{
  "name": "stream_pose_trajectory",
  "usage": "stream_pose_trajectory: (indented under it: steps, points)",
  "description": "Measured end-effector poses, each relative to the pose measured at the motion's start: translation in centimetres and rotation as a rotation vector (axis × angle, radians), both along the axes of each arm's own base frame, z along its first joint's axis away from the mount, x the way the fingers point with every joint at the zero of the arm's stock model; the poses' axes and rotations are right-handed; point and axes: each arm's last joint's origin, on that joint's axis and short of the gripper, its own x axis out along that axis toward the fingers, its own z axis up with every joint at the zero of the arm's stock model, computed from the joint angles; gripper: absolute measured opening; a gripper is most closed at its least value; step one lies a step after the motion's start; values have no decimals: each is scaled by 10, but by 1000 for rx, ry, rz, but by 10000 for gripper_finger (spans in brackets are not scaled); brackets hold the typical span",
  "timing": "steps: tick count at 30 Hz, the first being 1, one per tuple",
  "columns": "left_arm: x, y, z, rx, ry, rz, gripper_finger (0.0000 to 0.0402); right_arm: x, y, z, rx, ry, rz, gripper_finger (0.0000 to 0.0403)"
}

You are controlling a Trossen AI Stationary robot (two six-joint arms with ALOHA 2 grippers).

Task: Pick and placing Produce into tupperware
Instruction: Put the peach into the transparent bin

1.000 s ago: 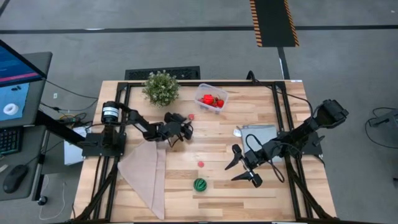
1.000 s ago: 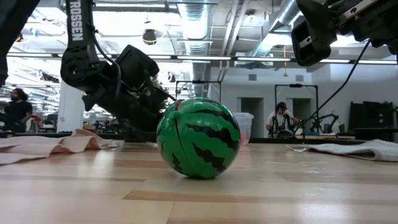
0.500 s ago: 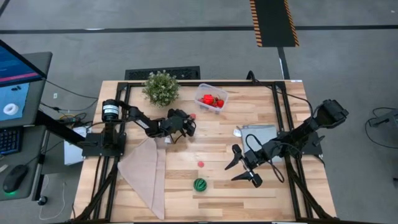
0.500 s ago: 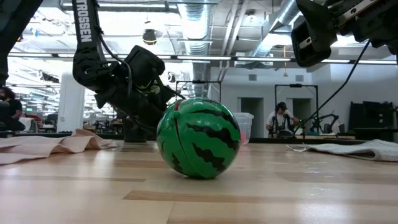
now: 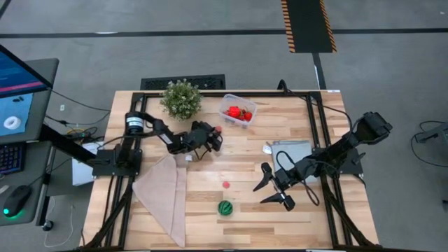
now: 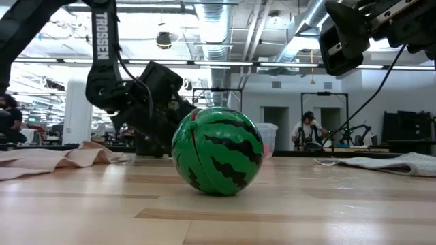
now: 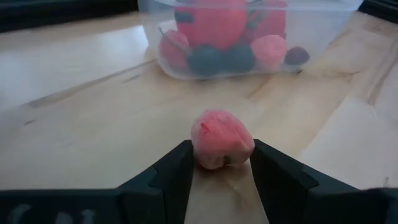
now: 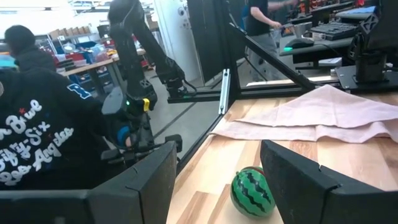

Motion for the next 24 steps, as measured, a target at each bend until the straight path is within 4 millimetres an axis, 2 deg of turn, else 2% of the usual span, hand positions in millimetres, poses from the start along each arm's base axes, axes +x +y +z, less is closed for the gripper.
stream_pose_trajectory:
  steps: [6,15,24]
  points:
    - [2,-6,-2,60,-12,-31,148,0,0,0,-1,3,0,256]
    - [5,-13,0,50,-29,-49,78,0,-1,-1,-1,15,-4,256]
    - [8,-39,11,32,-74,-162,81,0,0,-1,0,17,1,256]
